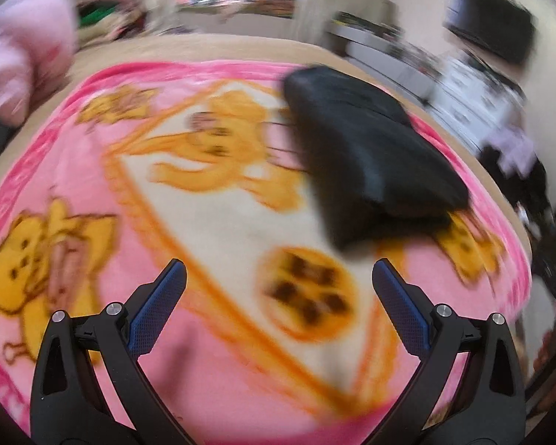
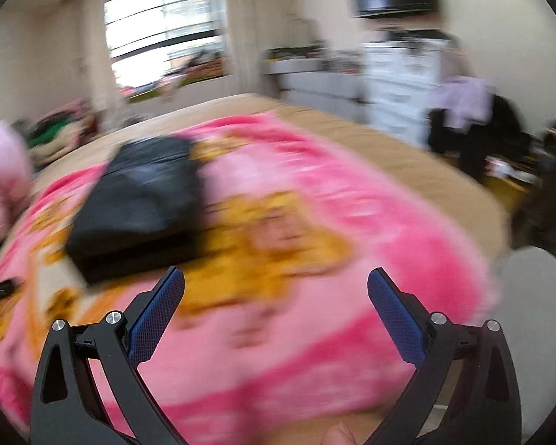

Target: Fold large clothes

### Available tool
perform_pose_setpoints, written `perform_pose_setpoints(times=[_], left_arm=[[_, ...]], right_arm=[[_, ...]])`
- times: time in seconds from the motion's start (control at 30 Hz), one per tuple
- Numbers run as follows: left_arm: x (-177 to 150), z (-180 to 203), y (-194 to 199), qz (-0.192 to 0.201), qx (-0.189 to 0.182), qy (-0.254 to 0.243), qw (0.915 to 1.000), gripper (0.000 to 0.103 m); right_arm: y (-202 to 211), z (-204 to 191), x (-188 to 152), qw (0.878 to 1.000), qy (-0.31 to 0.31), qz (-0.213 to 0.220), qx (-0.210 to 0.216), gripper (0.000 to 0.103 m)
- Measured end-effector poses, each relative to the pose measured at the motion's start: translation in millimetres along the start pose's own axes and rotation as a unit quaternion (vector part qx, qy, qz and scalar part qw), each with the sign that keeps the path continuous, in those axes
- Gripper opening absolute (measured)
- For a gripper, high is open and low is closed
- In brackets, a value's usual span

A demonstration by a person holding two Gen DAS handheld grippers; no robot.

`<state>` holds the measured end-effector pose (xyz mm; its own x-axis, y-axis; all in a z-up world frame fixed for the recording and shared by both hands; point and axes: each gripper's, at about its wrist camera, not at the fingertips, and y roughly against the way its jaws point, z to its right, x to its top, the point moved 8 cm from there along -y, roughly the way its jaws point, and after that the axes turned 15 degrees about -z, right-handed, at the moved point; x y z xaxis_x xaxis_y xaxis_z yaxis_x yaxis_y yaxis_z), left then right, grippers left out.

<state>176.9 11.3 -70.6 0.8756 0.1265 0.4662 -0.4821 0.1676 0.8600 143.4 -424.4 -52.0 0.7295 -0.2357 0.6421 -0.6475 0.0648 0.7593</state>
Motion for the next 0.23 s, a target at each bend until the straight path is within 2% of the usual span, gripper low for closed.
perform_pose_setpoints(times=[0.03,0.07,0.13,0.17,0.2,0.23], left_arm=[[5,-16,3,-0.002,0.002,0.017,0.9999,0.094],[15,-48,8,-0.001,0.011,0.045,0.9989,0.094],[30,-101,16,0.002,0.037,0.081,0.996,0.094],[38,-132,20,0.007,0.058,0.102,0.993,0.094],[48,-178,25,0.012,0.094,0.128,0.9872,0.094],[54,-219,29,0.013,0.13,0.152,0.9798,0.094]], right_arm=[[0,28,4,0.999,-0.027,0.001,-0.028,0.098],[-1,72,8,0.996,-0.066,-0.001,-0.057,0.098],[-6,134,8,0.988,-0.116,-0.011,-0.101,0.098],[-10,178,6,0.979,-0.154,-0.021,-0.133,0.098],[-15,217,3,0.969,-0.182,-0.029,-0.164,0.098],[-21,266,-3,0.953,-0.216,-0.045,-0.208,0.098]])
